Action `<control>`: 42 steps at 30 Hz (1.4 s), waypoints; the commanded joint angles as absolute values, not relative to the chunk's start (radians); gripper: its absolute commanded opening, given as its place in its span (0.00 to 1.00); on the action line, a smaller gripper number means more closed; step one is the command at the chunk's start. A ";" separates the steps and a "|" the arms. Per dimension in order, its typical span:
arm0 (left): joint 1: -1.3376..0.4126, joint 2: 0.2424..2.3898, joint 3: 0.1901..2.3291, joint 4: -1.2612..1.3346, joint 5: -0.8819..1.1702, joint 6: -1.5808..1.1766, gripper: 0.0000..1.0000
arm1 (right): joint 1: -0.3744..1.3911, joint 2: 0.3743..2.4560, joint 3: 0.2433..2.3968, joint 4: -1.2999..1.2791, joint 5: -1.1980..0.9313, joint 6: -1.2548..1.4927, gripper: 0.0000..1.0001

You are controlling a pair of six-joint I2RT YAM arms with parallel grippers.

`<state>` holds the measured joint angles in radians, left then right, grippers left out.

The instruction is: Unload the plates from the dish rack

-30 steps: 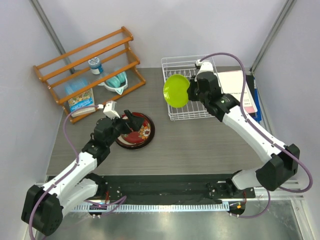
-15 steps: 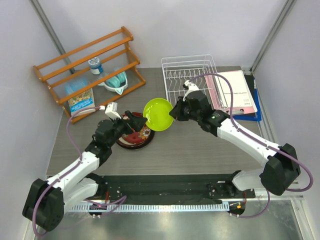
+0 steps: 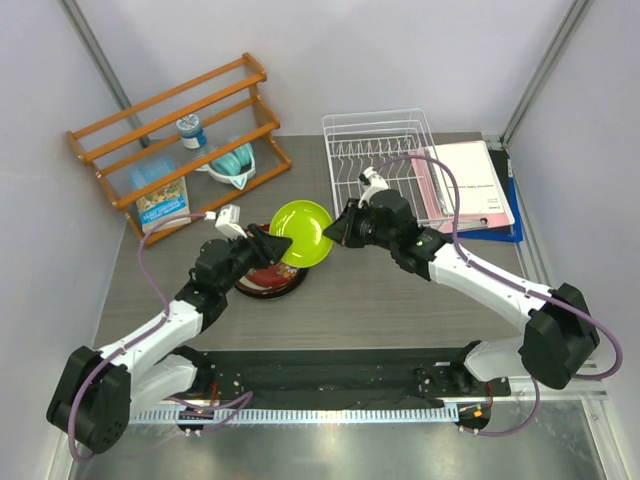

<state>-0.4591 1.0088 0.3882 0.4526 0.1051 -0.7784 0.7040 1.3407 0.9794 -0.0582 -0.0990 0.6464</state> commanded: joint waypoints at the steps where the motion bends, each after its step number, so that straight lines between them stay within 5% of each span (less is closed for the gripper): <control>1: -0.460 1.006 0.379 0.508 0.087 -0.762 0.31 | 0.712 1.327 0.973 0.072 -0.172 0.704 0.01; 5: -0.460 1.005 0.379 0.511 0.094 -0.759 0.00 | 0.712 1.331 0.962 0.083 -0.179 0.712 0.01; 9: -0.460 0.994 0.373 0.492 0.084 -0.753 0.00 | 0.712 1.341 0.953 0.081 -0.175 0.713 0.05; 14: -0.460 0.930 0.362 0.394 -0.026 -0.746 0.00 | 0.712 1.338 0.948 0.063 -0.138 0.706 0.46; 17: -0.460 0.868 0.364 0.321 -0.104 -0.720 0.00 | 0.710 1.324 0.953 0.029 -0.094 0.681 0.61; 25: -0.459 0.744 0.379 0.137 -0.271 -0.678 0.00 | 0.709 1.252 0.954 -0.067 -0.006 0.629 0.69; 42: -0.459 0.862 0.399 0.098 -0.331 -0.707 0.00 | 0.710 1.178 0.919 -0.130 0.063 0.597 0.72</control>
<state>-0.4625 0.8520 0.3622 0.0509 -0.2981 -0.7025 0.7071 1.2060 0.9298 -0.1375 0.0368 0.6205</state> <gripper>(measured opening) 0.040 0.715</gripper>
